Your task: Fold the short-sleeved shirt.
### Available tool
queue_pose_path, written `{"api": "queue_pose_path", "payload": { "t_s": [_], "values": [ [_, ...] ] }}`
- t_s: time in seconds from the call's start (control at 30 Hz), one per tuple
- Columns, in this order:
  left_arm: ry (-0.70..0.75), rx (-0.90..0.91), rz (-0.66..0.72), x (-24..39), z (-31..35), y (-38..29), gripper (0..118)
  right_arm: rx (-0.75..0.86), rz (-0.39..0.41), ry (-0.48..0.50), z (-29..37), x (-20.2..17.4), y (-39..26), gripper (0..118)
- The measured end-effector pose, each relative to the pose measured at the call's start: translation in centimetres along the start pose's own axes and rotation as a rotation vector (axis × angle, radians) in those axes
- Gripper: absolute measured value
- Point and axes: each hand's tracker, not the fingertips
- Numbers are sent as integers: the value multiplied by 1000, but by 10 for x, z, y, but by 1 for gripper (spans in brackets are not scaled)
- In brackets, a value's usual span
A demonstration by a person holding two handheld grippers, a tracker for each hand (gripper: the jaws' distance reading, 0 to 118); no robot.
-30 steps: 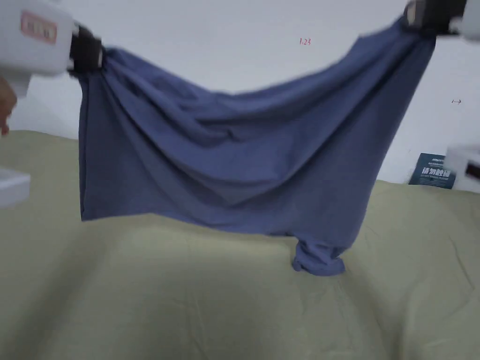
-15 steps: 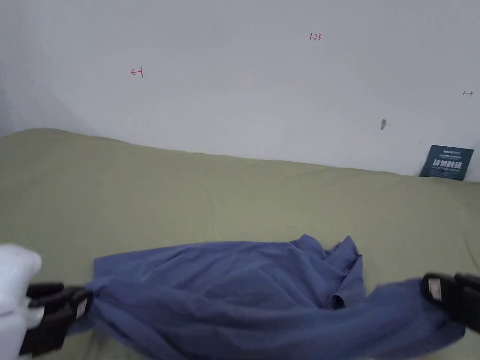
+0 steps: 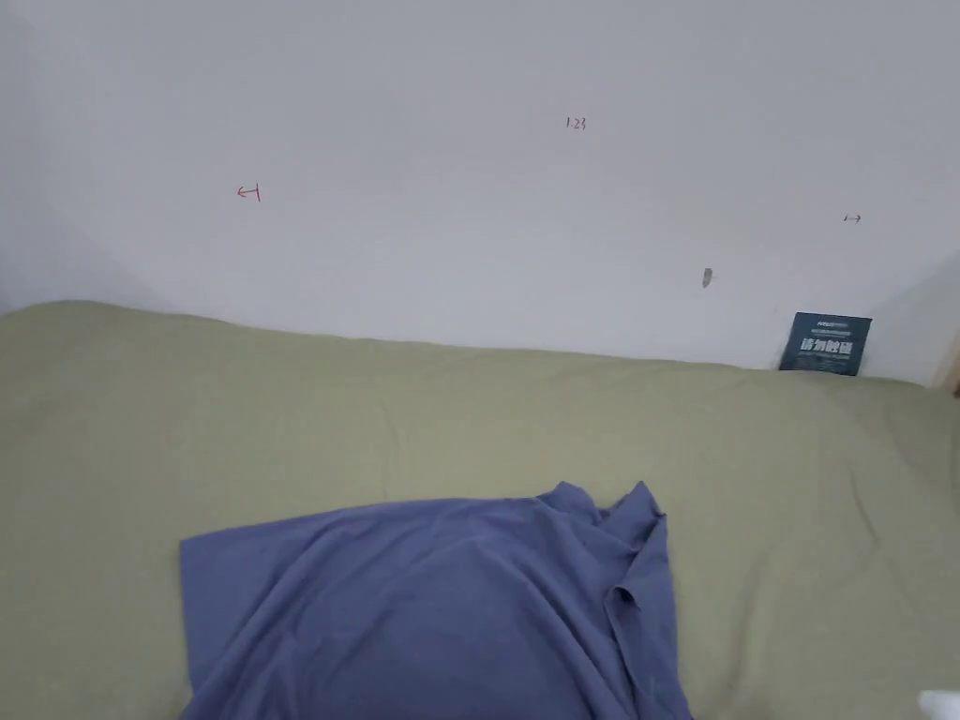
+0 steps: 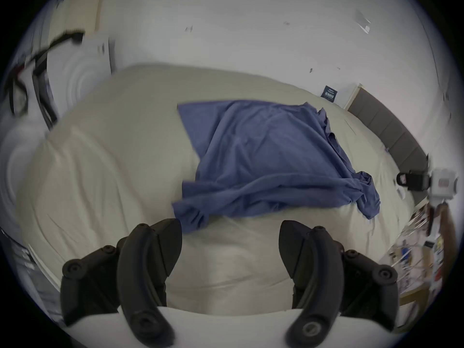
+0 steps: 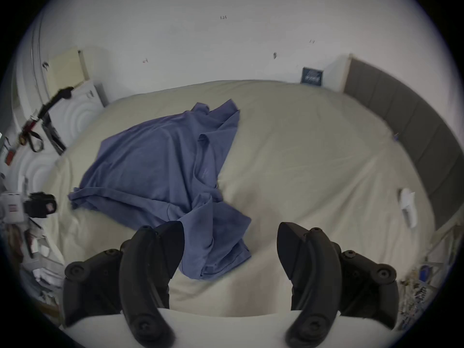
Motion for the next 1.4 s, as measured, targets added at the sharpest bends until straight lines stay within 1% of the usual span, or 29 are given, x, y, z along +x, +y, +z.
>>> {"api": "queue_pose_path", "payload": {
  "t_s": [0.03, 0.07, 0.1, 0.17, 0.2, 0.27, 0.3, 0.43, 0.53, 0.57, 0.6, 0.63, 0.67, 0.7, 0.77, 0.9, 0.93, 0.97, 1.0, 1.03, 1.07, 1.1, 1.13, 1.17, 1.2, 1.23, 1.27, 1.33, 1.4],
  "values": [
    [16, 28, -41, 10, 6, 2, 60, 6, -7, -9, 7, -10, 2, 68],
    [19, 53, -74, 20, 11, 4, 16, 19, 4, -12, 14, -21, 1, 39],
    [25, 76, -91, 32, 17, 3, 0, 63, 2, -14, 22, -33, -5, 5],
    [76, 125, -72, 49, 29, -5, 0, 107, -35, 26, 32, -52, -21, 1],
    [49, 123, -57, 54, 34, -11, 0, 120, -54, 33, 37, -59, -27, 1],
    [38, 140, 1, 59, 44, -29, 0, 102, -63, 101, 44, -73, -46, 1],
    [44, 148, 24, 57, 46, -39, 0, 100, -67, 98, 47, -78, -57, 1],
    [35, 89, 175, 21, 41, -67, 0, 28, -55, 158, 48, -87, -83, 1],
    [33, 54, 245, -11, 29, -61, 0, -7, -66, 196, 45, -84, -89, 1],
    [48, 62, 240, -19, 23, -56, 3, -11, -68, 202, 45, -82, -91, 1],
    [54, 67, 230, -24, 17, -50, 20, -12, -70, 202, 44, -81, -91, 1],
    [57, 64, 209, -28, 9, -41, 48, -13, -74, 205, 41, -78, -91, 1],
    [39, 60, 191, -27, 0, -31, 87, -17, -81, 206, 39, -76, -89, 1],
    [-10, 57, 162, -25, -10, -25, 103, -21, -84, 206, 38, -74, -89, 1],
    [-80, 46, 138, -25, -35, -12, 105, -25, -93, 211, 35, -68, -86, 1],
    [77, -47, 85, -23, -78, -2, 103, -16, -103, 189, 35, -57, -82, 1],
    [92, -50, 71, -22, -83, -3, 94, -14, -100, 180, 34, -52, -81, 1],
    [68, -54, 74, -21, -85, -4, 54, -12, -97, 169, 34, -49, -81, 1],
    [56, -47, 75, -22, -85, -4, 6, -16, -98, 149, 32, -45, -80, 1],
    [44, -27, 75, -21, -84, -4, 7, -23, -112, 121, 28, -39, -79, 2],
    [40, 21, 62, -20, -78, -9, 7, -37, -143, 101, 22, -33, -77, 8],
    [19, 17, 75, -20, -76, -9, 7, -49, -178, 101, 15, -29, -76, 22],
    [-20, -1, 101, -20, -75, -9, 7, -69, -222, 116, 6, -23, -72, 50],
    [-6, 7, 96, -19, -72, -10, 7, -86, -275, 145, -5, -16, -67, 86],
    [5, 27, 79, -22, -70, -12, 7, -96, -323, 168, -14, -11, -63, 91],
    [3, 30, 66, -23, -69, -11, 7, -93, -379, 202, -25, -4, -59, 87],
    [0, 26, 66, -25, -69, -9, 7, -53, -430, 234, -32, -1, -53, 87],
    [-7, 20, 64, -28, -67, -7, 7, -38, -457, 261, -50, 4, -40, 88],
    [-14, 28, 47, -28, -65, -8, 7, -35, -460, 204, -69, 4, -27, 89]
  ]
}}
